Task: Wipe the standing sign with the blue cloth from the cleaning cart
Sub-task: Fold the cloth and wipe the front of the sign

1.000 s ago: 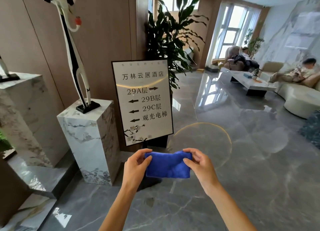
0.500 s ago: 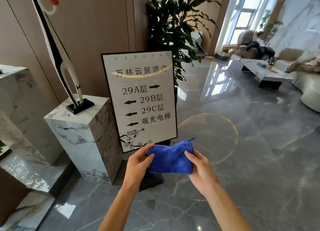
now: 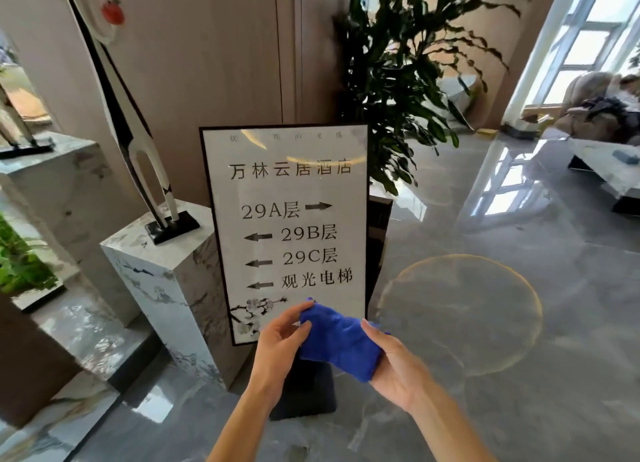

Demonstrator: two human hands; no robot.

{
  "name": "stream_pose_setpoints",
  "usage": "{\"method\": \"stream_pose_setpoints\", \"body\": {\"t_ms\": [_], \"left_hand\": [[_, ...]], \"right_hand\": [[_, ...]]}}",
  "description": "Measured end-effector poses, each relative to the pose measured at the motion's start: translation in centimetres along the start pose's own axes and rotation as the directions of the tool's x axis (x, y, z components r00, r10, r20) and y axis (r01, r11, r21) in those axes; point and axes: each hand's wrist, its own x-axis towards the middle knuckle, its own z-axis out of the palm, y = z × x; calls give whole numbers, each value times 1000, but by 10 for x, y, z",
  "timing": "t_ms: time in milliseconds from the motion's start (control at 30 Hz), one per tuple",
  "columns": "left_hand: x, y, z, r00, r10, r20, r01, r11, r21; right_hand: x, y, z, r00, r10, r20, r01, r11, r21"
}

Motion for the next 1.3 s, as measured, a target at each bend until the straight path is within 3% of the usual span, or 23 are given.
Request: {"method": "stream_pose_setpoints", "body": {"t_ms": [333,567,867,1100,1300], "left_hand": [[37,4,31,994,5,-113,-3,1000,24],[61,-2,25,994,-21,-110,25,999,31],[103,-5,1,997,-70,-46,68,997,-44],[138,5,-39,999,-37,38,40,996,-74],[162,0,-68,993,-60,101,68,995,-75]], "right_hand": [[47,-45,-19,984,161,82,-149,980,-133],[76,-58,-24,957,282,69,-270,953,-137],[111,-61,-3,989,133,71,-125,986,-114],[143,-59,33,982,186,-11,-184,960,-212],[163,-50,54,994,95,-54,-104,974,-199]]}}
